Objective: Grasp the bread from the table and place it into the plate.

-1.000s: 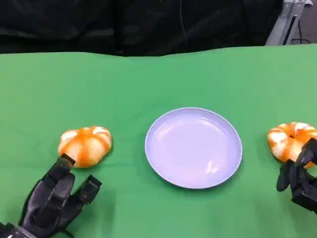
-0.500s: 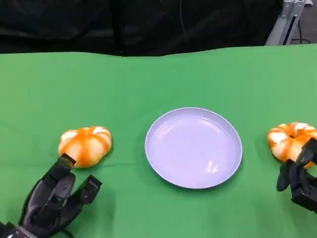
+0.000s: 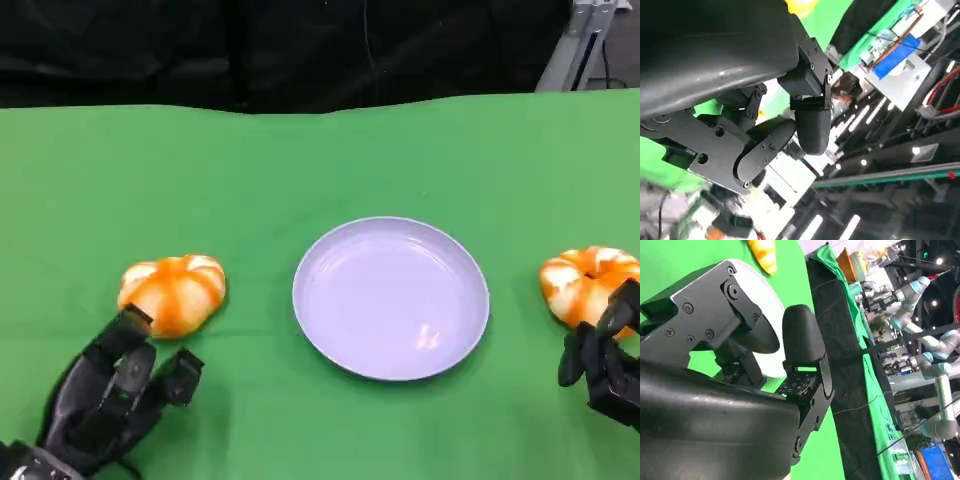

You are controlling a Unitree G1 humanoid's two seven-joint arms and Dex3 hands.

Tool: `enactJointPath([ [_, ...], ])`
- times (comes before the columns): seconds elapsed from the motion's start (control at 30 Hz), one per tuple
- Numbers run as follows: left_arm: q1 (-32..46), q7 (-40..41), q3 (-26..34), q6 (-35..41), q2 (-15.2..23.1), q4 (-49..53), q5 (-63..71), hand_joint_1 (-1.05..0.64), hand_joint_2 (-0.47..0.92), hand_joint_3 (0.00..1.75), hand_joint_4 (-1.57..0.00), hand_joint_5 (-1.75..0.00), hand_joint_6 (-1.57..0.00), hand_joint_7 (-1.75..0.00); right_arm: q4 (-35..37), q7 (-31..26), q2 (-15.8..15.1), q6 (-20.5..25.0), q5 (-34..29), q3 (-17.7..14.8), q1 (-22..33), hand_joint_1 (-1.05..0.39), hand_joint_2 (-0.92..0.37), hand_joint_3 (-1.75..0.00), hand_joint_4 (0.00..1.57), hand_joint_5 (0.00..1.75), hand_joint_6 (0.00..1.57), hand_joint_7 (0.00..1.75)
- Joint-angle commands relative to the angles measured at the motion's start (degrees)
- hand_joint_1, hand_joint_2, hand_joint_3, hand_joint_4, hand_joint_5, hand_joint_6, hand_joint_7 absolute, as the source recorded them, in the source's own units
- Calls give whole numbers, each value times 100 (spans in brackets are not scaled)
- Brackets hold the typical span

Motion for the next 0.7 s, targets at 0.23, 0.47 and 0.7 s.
enactJointPath([
  [0.23,719,1972,-628,-3075,-244,-1448,1792,-50,90,14,-41,-83,-76,-19,-29,20,-64,-64,50,-56,-30,-7,-40,-149,92,175,76,173],
  [0.47,1041,5050,-1182,-5070,295,-2248,5333,-70,92,27,-34,-35,-55,-2,-35,0,-79,-34,34,-60,-32,-6,-40,-150,92,175,76,172],
  [0.7,1041,7836,-1894,-3779,908,-3599,8892,-92,92,17,-36,-8,-49,0,9,31,-95,-23,47,-52,-77,-5,-41,-149,92,175,76,173],
])
